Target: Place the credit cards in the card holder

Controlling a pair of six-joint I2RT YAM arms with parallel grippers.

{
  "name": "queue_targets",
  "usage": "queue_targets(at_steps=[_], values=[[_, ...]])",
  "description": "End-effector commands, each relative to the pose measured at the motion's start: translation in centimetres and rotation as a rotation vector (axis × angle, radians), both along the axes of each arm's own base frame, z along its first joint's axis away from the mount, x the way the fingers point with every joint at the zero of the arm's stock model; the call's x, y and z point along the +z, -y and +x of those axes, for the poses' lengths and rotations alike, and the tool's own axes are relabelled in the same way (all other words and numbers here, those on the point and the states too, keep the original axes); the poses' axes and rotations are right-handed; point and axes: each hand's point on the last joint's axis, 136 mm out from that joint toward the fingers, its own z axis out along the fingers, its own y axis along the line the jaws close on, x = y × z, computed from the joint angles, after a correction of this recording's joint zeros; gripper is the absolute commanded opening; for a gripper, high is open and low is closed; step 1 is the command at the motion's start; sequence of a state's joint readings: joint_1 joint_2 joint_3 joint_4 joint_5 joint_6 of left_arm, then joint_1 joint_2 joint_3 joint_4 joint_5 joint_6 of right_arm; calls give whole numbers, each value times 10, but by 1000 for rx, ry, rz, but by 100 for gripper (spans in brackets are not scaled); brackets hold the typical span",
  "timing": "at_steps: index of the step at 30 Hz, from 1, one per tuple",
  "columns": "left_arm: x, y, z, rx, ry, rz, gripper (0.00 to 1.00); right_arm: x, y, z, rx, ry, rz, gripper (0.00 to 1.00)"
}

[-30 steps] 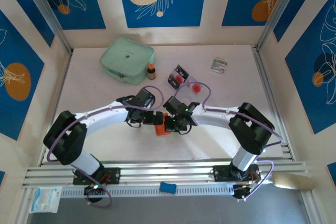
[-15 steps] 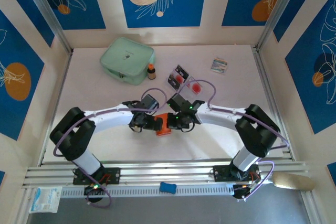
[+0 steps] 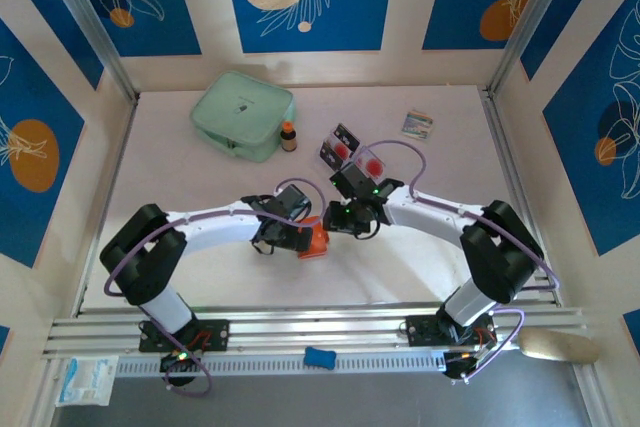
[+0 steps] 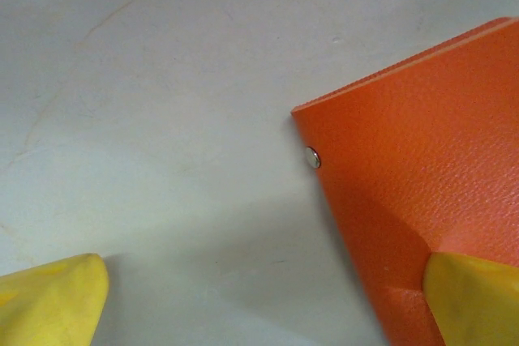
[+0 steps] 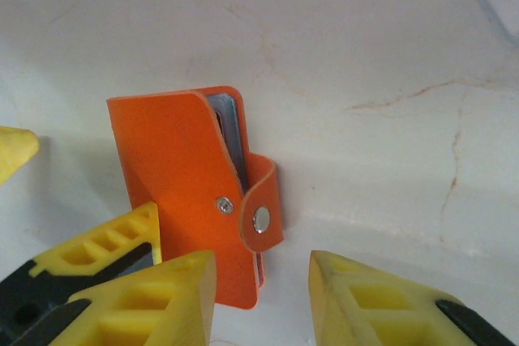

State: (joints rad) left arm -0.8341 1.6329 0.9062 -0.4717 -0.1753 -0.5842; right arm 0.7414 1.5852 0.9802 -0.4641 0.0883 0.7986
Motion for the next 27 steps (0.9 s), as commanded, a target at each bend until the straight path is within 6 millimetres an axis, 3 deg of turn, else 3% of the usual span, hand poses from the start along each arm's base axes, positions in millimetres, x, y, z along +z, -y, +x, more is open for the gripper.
queue_targets(at_steps=[1, 10, 27], values=[[-23, -32, -19, -21, -74, 172, 100, 1, -6, 1, 38, -14, -8, 36], [-27, -33, -22, -21, -80, 173, 100, -8, -11, 8, 55, -25, -27, 35], [-28, -34, -22, -20, -80, 173, 100, -25, -7, 4, 49, -66, -28, 3]])
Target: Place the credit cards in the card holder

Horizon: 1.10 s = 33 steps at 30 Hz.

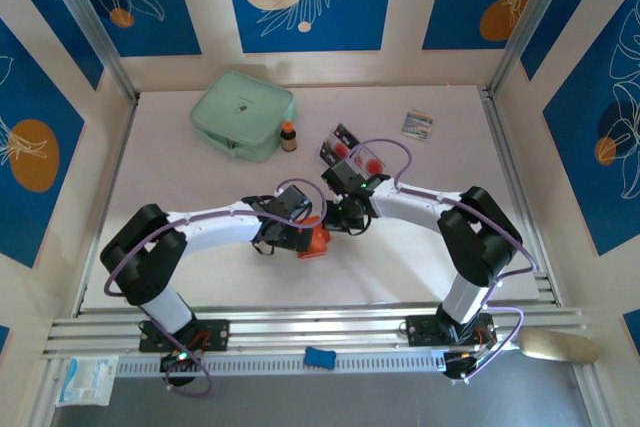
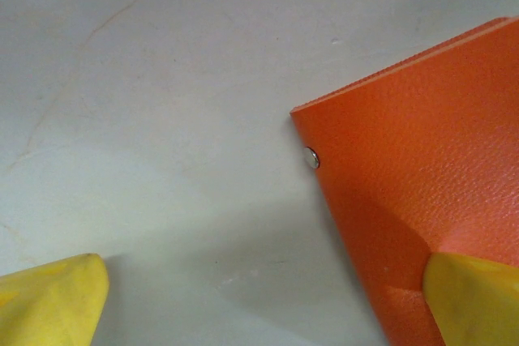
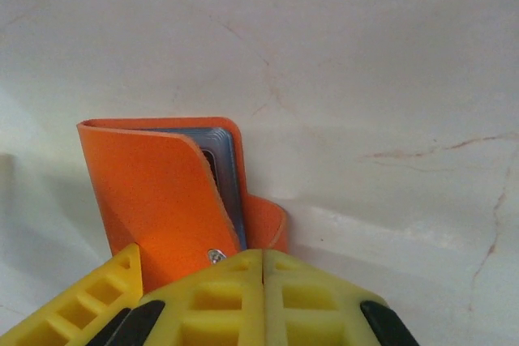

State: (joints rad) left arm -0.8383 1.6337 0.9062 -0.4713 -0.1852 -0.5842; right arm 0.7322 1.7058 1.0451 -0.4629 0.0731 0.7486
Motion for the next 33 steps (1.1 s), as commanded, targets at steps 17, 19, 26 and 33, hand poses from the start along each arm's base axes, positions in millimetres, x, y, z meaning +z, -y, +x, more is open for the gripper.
queue_targets(at_steps=[17, 19, 26, 33], values=[[-31, -33, -23, -20, -92, 167, 100, 9, -23, -15, 24, -38, 127, 0], [-32, -33, -24, -21, -93, 167, 100, 9, -27, -16, 30, -40, 134, 0], [-32, -33, -24, -23, -95, 167, 100, 2, -34, -19, 39, -59, 133, 0], [-34, -34, -25, -24, -100, 171, 100, -7, -36, -24, 39, -81, 127, 0]])
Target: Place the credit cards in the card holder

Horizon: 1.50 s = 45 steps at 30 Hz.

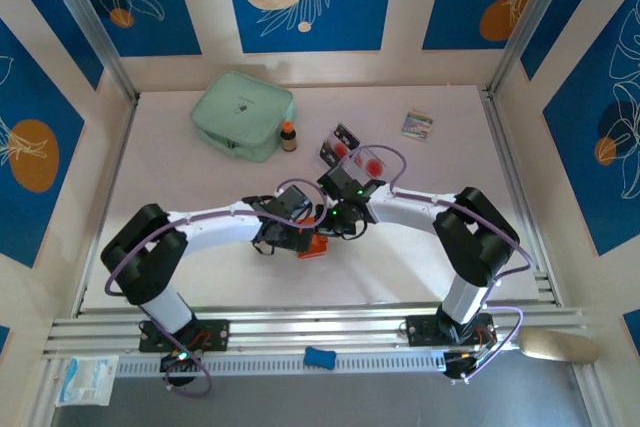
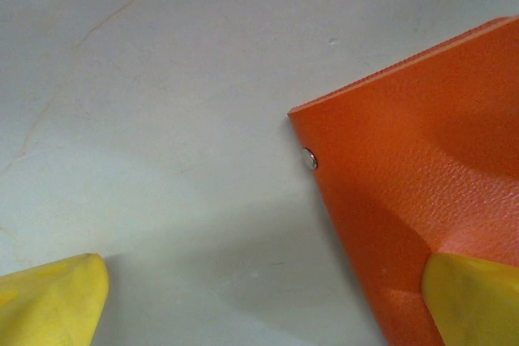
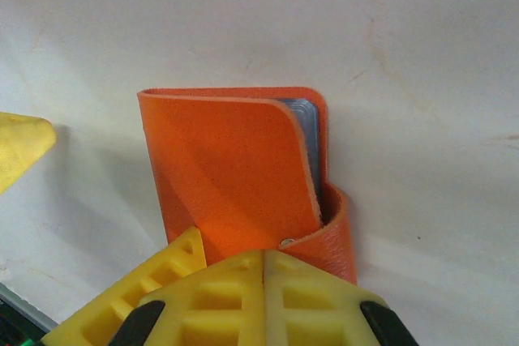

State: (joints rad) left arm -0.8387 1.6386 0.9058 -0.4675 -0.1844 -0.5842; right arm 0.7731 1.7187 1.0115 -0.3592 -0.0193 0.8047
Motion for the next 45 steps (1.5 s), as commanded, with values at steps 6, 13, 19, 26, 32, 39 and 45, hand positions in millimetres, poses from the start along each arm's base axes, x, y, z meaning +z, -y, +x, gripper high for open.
queue_targets(at_steps=[6, 13, 19, 26, 32, 39, 45], values=[[-33, -34, -25, -24, -99, 170, 100, -17, -2, -12, 4, -55, -8, 0], [-32, -34, -25, -22, -100, 164, 100, -32, 7, -13, -29, -83, -26, 0], [-16, -24, -20, -21, -78, 122, 100, -26, 7, -14, -34, -77, -8, 0], [4, -14, -7, -21, -39, 88, 100, -12, 7, -12, -34, -54, 12, 0], [-13, -20, -14, -19, -70, 117, 100, 2, 5, -7, -45, -27, 41, 0], [-30, -32, -23, -13, -100, 151, 100, 15, 3, 4, -55, -6, 71, 0], [-32, -33, -24, -8, -101, 149, 100, 16, -3, 10, -50, -8, 82, 0]])
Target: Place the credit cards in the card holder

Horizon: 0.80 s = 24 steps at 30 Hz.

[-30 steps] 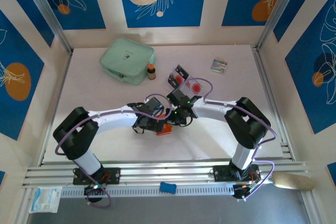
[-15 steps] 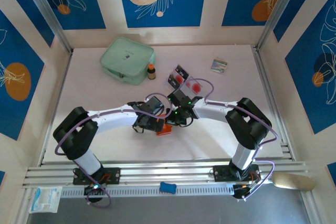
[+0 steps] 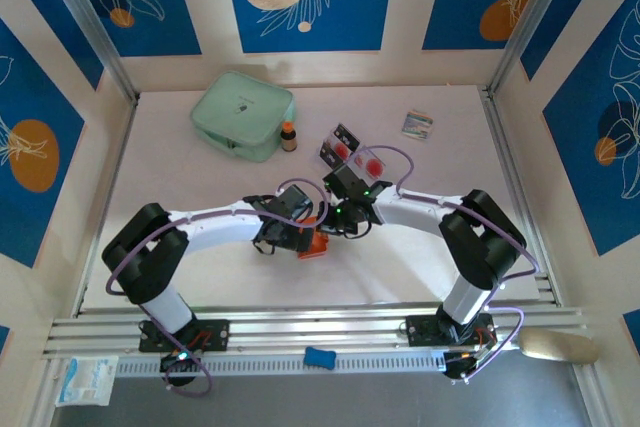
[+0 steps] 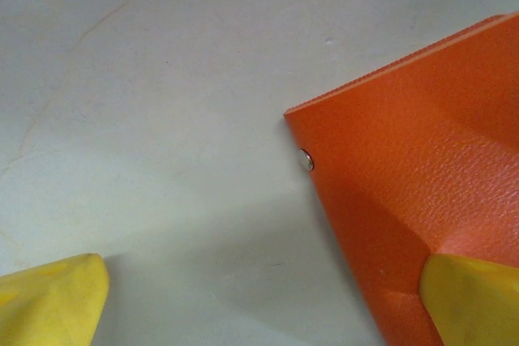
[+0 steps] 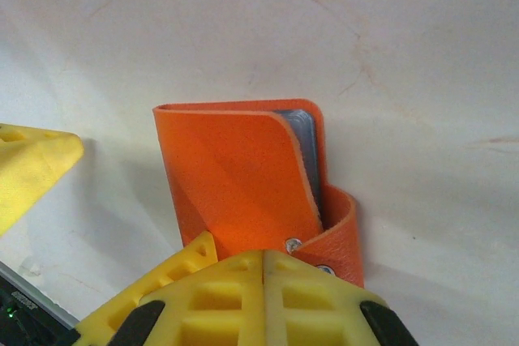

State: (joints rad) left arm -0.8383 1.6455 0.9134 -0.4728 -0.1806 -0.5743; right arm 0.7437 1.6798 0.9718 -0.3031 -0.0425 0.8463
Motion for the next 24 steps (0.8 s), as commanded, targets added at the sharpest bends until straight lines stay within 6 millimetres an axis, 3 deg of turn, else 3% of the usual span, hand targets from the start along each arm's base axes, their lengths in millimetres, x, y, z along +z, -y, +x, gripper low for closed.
queue_targets(at_steps=[1, 12, 18, 21, 24], values=[[-32, -34, -25, 2, -97, 144, 100, 7, -8, 4, 6, -15, 26, 0], [-30, -32, -26, 3, -99, 131, 100, -5, -9, 3, -2, -41, 15, 0], [-18, -24, -21, 4, -80, 93, 100, 17, 1, 2, -18, 18, 11, 0], [-15, -20, -18, 2, -75, 80, 100, 25, 12, 1, -29, 41, -22, 9], [-15, -19, -19, 2, -78, 75, 100, 24, 22, -1, -30, 37, -77, 25]])
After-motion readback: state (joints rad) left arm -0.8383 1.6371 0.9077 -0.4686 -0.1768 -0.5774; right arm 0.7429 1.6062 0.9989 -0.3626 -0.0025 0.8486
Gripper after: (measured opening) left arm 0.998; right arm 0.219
